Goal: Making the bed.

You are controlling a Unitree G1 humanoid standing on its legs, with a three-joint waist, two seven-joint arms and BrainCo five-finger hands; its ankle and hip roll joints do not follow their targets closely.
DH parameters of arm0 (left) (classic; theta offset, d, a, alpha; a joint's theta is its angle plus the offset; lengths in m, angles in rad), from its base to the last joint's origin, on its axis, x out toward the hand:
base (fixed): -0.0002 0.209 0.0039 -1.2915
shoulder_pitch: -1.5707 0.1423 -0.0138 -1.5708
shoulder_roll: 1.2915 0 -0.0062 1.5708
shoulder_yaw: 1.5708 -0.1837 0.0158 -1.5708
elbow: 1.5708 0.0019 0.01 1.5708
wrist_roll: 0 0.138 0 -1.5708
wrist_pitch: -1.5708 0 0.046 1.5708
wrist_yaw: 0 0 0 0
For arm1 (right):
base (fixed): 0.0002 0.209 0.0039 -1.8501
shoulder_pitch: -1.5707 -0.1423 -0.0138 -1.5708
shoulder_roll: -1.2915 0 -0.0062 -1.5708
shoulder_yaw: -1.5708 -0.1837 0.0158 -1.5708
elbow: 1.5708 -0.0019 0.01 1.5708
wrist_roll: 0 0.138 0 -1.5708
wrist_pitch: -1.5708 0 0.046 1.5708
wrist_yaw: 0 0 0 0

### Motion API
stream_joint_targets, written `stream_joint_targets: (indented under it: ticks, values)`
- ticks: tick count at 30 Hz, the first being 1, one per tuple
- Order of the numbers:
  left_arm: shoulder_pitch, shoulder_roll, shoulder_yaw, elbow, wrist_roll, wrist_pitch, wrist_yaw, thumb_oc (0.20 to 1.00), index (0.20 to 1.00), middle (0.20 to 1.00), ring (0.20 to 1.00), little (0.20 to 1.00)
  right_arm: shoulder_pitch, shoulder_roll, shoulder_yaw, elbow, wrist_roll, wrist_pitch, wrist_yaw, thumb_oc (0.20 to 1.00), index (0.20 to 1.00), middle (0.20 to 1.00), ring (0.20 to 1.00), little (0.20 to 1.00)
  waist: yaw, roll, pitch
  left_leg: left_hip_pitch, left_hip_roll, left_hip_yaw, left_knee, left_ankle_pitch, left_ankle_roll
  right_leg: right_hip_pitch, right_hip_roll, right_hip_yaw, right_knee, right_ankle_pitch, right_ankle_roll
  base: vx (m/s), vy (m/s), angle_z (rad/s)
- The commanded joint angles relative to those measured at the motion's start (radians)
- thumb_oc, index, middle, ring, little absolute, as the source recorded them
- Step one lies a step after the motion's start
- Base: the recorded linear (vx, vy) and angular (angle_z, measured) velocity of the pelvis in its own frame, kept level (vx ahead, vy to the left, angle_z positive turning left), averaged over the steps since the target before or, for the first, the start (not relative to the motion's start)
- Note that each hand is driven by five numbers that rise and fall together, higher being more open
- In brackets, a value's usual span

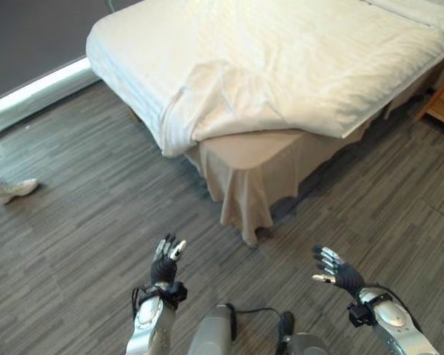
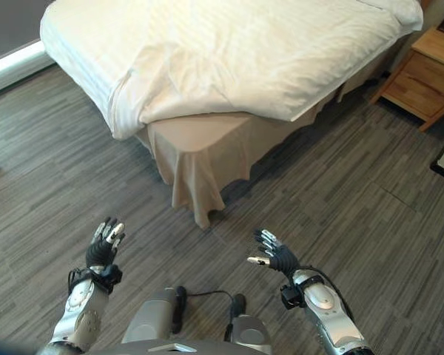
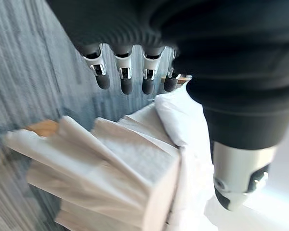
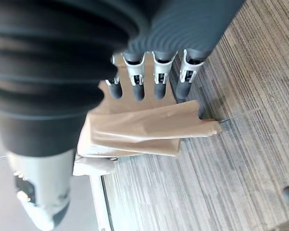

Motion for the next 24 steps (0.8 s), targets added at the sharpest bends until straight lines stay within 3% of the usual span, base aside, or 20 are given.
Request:
stream_joint_targets:
  ticks: [1,3,4,6,8,11,12,13,15,18,21,22,24]
  values:
    - [0.024,0.012,0.049,-0.040,-0.018,-0.056,0.005,1.000,1.000,1.000,1.000,1.000,0.021,-0.058,0.000,-0.068,0.033,-0.071,0.018,1.000,1.000,1.000,1.000,1.000,0.027,0.045,-0.061,0.046,0.014,0.007,-0.244,0.094,0.037,0.112,0.046,0.013,-0.038,-0.101,0.084,0.25,0.126,0.12]
    - [0.028,0.016,0.051,-0.041,-0.014,-0.054,0.002,1.000,1.000,1.000,1.000,1.000,0.024,-0.056,0.000,-0.073,0.037,-0.072,0.021,1.000,1.000,1.000,1.000,1.000,0.032,0.050,-0.067,0.034,0.011,0.026,-0.278,0.126,0.028,0.129,0.045,0.018,-0.049,-0.106,0.089,0.22,0.123,0.03]
    - [0.043,0.021,0.060,-0.040,-0.014,-0.053,-0.009,1.000,1.000,1.000,1.000,1.000,0.027,-0.055,0.006,-0.080,0.024,-0.069,0.044,1.000,1.000,1.000,1.000,1.000,0.039,0.049,-0.082,0.054,0.008,0.038,-0.267,0.092,0.041,0.146,0.035,0.035,-0.043,-0.119,0.101,0.17,0.110,-0.32]
    - [0.044,0.019,0.059,-0.040,-0.015,-0.058,-0.012,1.000,1.000,1.000,1.000,1.000,0.022,-0.048,0.021,-0.078,0.023,-0.055,0.049,1.000,1.000,1.000,1.000,1.000,0.039,0.046,-0.090,0.058,0.006,0.043,-0.252,0.079,0.048,0.156,0.022,0.039,-0.045,-0.123,0.110,0.24,0.202,-0.80]
    - [0.028,0.028,0.076,-0.041,-0.027,-0.060,-0.015,1.000,1.000,1.000,1.000,1.000,-0.004,-0.039,0.059,-0.086,0.020,-0.053,0.077,1.000,1.000,1.000,1.000,1.000,0.047,0.025,-0.107,0.071,-0.013,0.078,-0.233,0.030,0.080,0.145,-0.028,0.056,-0.020,-0.114,0.142,0.31,0.300,-0.72]
    - [0.019,0.044,0.093,-0.045,-0.024,-0.064,-0.010,1.000,1.000,1.000,1.000,1.000,-0.029,-0.040,0.094,-0.091,0.007,-0.051,0.092,1.000,1.000,1.000,1.000,1.000,0.058,0.018,-0.108,0.085,-0.020,0.110,-0.248,0.016,0.100,0.093,-0.056,0.080,0.057,-0.098,0.157,0.11,0.167,-0.41]
    - [0.006,0.061,0.102,-0.035,-0.017,-0.068,-0.005,1.000,1.000,1.000,1.000,1.000,-0.053,-0.053,0.125,-0.092,-0.025,-0.051,0.104,1.000,1.000,1.000,1.000,1.000,0.060,0.015,-0.103,0.107,-0.031,0.123,-0.264,0.008,0.118,0.047,-0.068,0.091,0.136,-0.068,0.168,0.10,0.192,-0.74]
    - [0.005,0.061,0.102,-0.035,-0.017,-0.068,-0.005,1.000,1.000,1.000,1.000,1.000,-0.054,-0.053,0.126,-0.091,-0.025,-0.052,0.103,1.000,1.000,1.000,1.000,1.000,0.061,0.014,-0.103,0.108,-0.032,0.125,-0.265,0.008,0.118,0.044,-0.069,0.093,0.139,-0.069,0.169,0.15,0.267,-0.60]
    - [0.007,0.085,0.114,-0.048,0.020,-0.067,0.002,1.000,1.000,1.000,1.000,1.000,-0.062,-0.057,0.126,-0.086,-0.053,-0.048,0.102,1.000,1.000,1.000,1.000,1.000,0.051,0.015,-0.083,0.162,-0.054,0.136,-0.281,-0.016,0.152,-0.023,-0.104,0.080,0.296,0.029,0.180,0.12,0.225,-0.20]
    - [0.006,0.089,0.119,-0.050,0.016,-0.066,0.003,1.000,1.000,1.000,1.000,1.000,-0.057,-0.060,0.106,-0.084,-0.070,-0.045,0.098,1.000,1.000,1.000,1.000,1.000,0.033,0.019,-0.063,0.190,-0.055,0.123,-0.286,-0.030,0.159,-0.063,-0.114,0.095,0.356,0.086,0.181,0.09,0.092,-0.11]
    - [0.002,0.090,0.118,-0.044,0.008,-0.064,0.002,1.000,1.000,1.000,1.000,1.000,-0.045,-0.054,0.086,-0.085,-0.068,-0.044,0.088,1.000,1.000,1.000,1.000,1.000,0.025,0.018,-0.057,0.207,-0.042,0.118,-0.296,-0.038,0.152,-0.093,-0.145,0.076,0.324,0.101,0.184,0.08,-0.021,0.20]
    - [0.005,0.092,0.107,-0.047,0.008,-0.060,-0.008,1.000,1.000,1.000,1.000,1.000,-0.030,-0.049,0.071,-0.085,-0.065,-0.040,0.086,1.000,1.000,1.000,1.000,1.000,0.016,0.018,-0.055,0.215,-0.033,0.111,-0.304,-0.040,0.141,-0.104,-0.169,0.063,0.259,0.114,0.191,0.15,-0.091,0.17]
    - [-0.001,0.094,0.089,-0.037,0.016,-0.057,-0.016,1.000,1.000,1.000,1.000,1.000,-0.018,-0.052,0.063,-0.084,-0.061,-0.039,0.091,1.000,1.000,1.000,1.000,1.000,-0.003,0.012,-0.055,0.230,-0.039,0.090,-0.323,-0.043,0.133,-0.120,-0.142,0.096,0.151,0.099,0.195,0.13,-0.072,0.10]
